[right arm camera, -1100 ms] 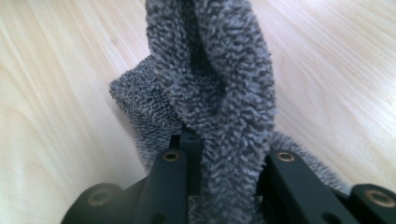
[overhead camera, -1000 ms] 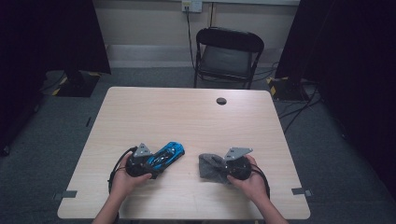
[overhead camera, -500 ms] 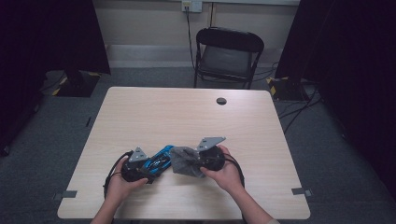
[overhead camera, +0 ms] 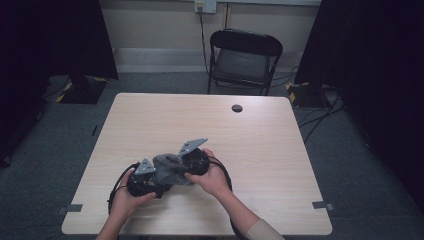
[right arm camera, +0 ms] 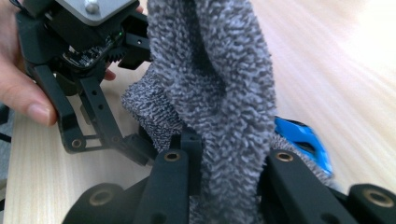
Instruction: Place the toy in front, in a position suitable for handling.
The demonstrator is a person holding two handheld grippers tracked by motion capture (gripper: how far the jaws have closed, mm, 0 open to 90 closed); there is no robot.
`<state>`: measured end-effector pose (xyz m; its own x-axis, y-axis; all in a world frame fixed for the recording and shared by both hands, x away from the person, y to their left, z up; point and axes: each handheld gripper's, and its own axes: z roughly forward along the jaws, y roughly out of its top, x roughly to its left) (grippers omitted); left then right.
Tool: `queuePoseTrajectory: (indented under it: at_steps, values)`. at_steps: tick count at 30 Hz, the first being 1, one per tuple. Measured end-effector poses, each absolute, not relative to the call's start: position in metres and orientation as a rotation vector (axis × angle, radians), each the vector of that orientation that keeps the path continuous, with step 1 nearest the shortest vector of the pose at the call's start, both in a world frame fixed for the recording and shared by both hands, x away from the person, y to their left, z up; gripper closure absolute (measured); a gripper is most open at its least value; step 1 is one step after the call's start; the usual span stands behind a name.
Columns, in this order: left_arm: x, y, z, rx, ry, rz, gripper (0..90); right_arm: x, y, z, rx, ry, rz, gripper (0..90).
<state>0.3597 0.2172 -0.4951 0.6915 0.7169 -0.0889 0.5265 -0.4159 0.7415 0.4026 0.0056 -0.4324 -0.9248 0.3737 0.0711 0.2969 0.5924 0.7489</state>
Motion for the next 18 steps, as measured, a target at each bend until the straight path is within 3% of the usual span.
queuePoseTrajectory:
  at_steps: [10,14,18]
  values:
    - [0.357,0.22,-0.496,2.109,0.95,0.294,22.6,0.401,0.013,-0.445,0.568,2.755,1.143,75.4]
    - [0.357,0.22,-0.496,2.107,0.947,0.288,22.8,0.399,0.013,-0.447,0.529,2.725,1.158,58.2]
    - [0.358,0.22,-0.496,2.119,0.933,0.288,23.1,0.399,0.012,-0.451,0.507,2.707,1.172,52.8]
